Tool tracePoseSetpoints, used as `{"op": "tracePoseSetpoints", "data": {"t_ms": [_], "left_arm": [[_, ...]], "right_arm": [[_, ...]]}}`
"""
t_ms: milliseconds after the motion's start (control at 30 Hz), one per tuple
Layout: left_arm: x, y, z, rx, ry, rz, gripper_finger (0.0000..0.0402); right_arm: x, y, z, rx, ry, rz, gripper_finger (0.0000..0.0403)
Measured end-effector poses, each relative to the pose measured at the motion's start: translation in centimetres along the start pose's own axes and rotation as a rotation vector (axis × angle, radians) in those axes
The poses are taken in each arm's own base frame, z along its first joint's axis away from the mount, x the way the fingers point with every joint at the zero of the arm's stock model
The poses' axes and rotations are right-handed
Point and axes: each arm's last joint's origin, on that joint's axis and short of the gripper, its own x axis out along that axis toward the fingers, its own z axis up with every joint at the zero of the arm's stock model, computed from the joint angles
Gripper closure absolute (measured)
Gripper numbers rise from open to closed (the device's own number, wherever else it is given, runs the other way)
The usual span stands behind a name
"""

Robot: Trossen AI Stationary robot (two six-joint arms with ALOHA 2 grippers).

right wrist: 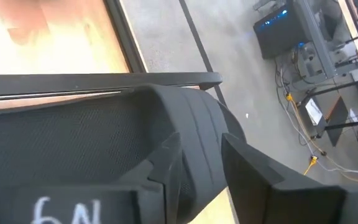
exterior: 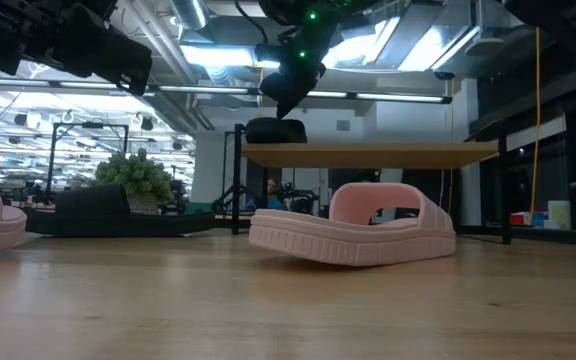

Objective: Pick and place slides into the shelf
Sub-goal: Put the right black slide on the shelf, then put the black slide on the shelf

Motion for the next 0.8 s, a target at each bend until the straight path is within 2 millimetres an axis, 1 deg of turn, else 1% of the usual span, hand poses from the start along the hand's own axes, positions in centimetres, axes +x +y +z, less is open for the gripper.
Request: {"op": "tracePoseSetpoints", "data": {"t_ms": [200,300,400,467,600,667,800], "left_arm": [[0.0,0.0,0.0,0.0,0.0,0.0,0.0401],[0.0,0.0,0.0,0.001,0.0,0.0,0.0401],[0.0,0.0,0.0,0.007,0.0,0.0,0.0401],[0.0,0.0,0.0,0.008,0.0,0.0,0.0401],[0.0,0.0,0.0,0.008,-0.001,-0.001,0.0401],[0.0,0.0,0.0,0.007,-0.001,-0.001,0.0401],[0.0,0.0,0.0,0.007,-0.001,-0.001,0.0401]], "right_arm": [[-1.4,0.3,0.4,-0.017,-0.015,0.014,0.0289],[-3.0,0.0,1.0,-0.019,-0.039,0.021,0.0289],[-5.1,-0.2,1.8,-0.024,-0.065,0.033,0.0293],[-6.6,-0.3,2.1,-0.036,-0.067,0.047,0.0311],[-9.6,-0.2,2.3,-0.035,-0.069,0.079,0.0386],[-10.9,-0.1,2.1,-0.022,-0.063,0.094,0.0393],[-12.5,1.2,1.1,-0.014,0.005,0.129,0.0398]]}}
